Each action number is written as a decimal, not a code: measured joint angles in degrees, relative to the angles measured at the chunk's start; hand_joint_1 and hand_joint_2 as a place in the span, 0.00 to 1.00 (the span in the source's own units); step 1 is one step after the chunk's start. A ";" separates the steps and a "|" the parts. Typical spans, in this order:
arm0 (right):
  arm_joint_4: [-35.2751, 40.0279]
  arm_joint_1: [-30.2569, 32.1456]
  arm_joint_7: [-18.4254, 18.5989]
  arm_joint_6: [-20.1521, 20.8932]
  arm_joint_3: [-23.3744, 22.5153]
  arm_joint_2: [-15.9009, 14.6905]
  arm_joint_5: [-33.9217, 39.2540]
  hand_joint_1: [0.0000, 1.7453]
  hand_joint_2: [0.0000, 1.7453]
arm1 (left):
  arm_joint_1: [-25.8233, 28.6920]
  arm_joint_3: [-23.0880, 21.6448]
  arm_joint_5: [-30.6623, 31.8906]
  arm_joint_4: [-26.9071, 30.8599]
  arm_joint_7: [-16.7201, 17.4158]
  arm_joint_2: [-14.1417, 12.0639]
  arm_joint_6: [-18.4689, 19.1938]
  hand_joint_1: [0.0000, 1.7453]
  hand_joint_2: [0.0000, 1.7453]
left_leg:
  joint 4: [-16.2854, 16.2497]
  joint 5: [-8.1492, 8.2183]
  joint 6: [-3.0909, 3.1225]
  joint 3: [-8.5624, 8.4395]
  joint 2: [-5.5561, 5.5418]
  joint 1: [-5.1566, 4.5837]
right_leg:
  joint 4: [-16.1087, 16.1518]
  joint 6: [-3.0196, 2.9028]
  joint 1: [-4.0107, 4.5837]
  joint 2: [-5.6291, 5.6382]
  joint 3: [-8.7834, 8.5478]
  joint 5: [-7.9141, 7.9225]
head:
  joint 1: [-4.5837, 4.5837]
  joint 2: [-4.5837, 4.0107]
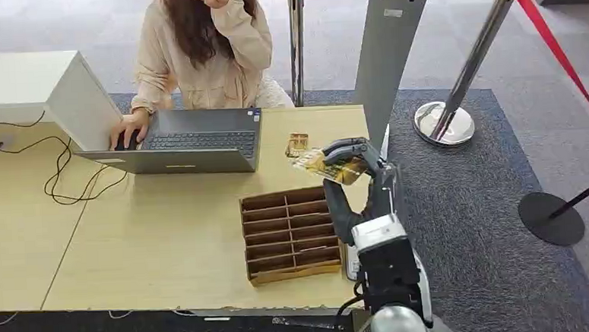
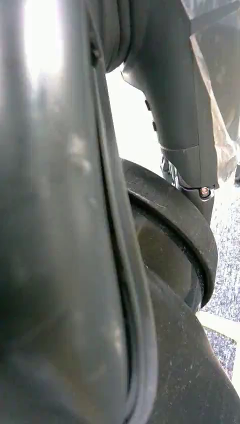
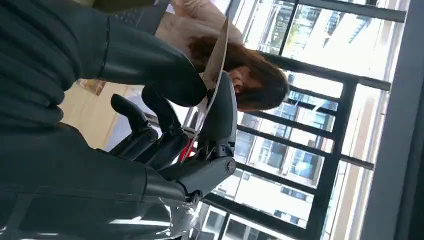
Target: Pass the card to the sensor for recognition and then transmit it.
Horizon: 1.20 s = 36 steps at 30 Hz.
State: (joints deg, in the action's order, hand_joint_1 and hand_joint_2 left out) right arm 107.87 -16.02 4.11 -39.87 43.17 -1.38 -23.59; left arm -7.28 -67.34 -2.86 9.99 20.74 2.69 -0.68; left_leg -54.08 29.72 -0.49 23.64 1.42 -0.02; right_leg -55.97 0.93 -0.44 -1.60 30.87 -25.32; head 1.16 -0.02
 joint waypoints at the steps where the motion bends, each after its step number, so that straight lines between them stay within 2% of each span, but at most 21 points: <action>1: 0.96 1.05 -0.09 -0.09 -0.33 -0.24 -0.74 0.91 1.00 | 0.00 0.02 -0.15 0.00 0.02 0.00 0.00 0.00 0.00 | 0.00 0.00 0.00 0.00 0.00 0.00 | 0.00 0.00 0.00 0.00 0.01 0.00 | 0.00 0.00; 4: 2.51 4.07 -0.15 -0.09 -1.44 -0.92 1.30 0.93 1.00 | -0.01 0.11 -0.35 0.00 0.11 0.00 0.00 0.00 0.00 | 0.00 0.00 0.00 -0.01 0.00 0.00 | 0.00 0.00 0.00 0.00 -0.01 0.00 | 0.00 0.00; 8: 3.25 9.23 -4.94 -0.09 -2.88 -1.66 4.03 0.93 1.00 | 0.04 0.50 -0.44 0.00 0.11 -0.02 0.00 0.00 0.00 | 0.00 -0.01 -0.01 0.00 0.00 0.01 | 0.00 0.00 0.00 0.00 -0.04 0.00 | 0.00 0.00; 11: 3.38 11.51 -5.55 -0.09 -3.91 -2.08 2.60 0.93 1.00 | 0.06 0.92 -0.57 0.00 0.13 -0.02 0.00 0.00 0.00 | 0.00 -0.01 -0.01 -0.02 0.01 0.01 | 0.00 0.00 0.00 0.00 -0.04 0.00 | 0.00 0.00; 18: 3.41 14.52 -2.55 -0.11 -6.14 -2.64 -5.95 0.95 1.00 | 0.15 1.42 -1.20 0.00 0.48 -0.02 -0.07 0.00 0.00 | 0.00 -0.01 -0.01 -0.02 0.02 0.01 | 0.00 0.00 0.00 0.00 -0.05 0.00 | 0.00 0.00; 25: 2.40 17.08 -1.33 -0.09 -8.30 -3.30 -6.99 0.95 1.00 | 0.24 2.21 -1.53 0.00 0.61 -0.02 -0.07 0.00 0.00 | 0.00 -0.01 -0.01 -0.03 0.03 0.01 | 0.00 0.00 0.00 0.01 -0.06 0.00 | -0.02 0.00; 36: -0.14 19.06 2.82 -0.09 -8.87 -4.24 -15.41 0.96 1.00 | 0.28 2.89 -2.14 0.00 1.22 0.02 -0.07 0.00 0.00 | 0.00 -0.01 -0.01 -0.04 0.02 0.01 | 0.00 0.00 0.00 0.00 -0.07 0.01 | 0.00 -0.02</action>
State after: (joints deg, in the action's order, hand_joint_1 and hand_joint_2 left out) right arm 107.73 3.03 6.93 -39.95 34.29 -5.62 -38.99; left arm -7.00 -64.46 -5.01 9.99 21.97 2.71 -0.74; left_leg -54.08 29.71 -0.49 23.61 1.44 0.00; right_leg -55.97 0.93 -0.44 -1.59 30.80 -25.31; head 1.16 -0.04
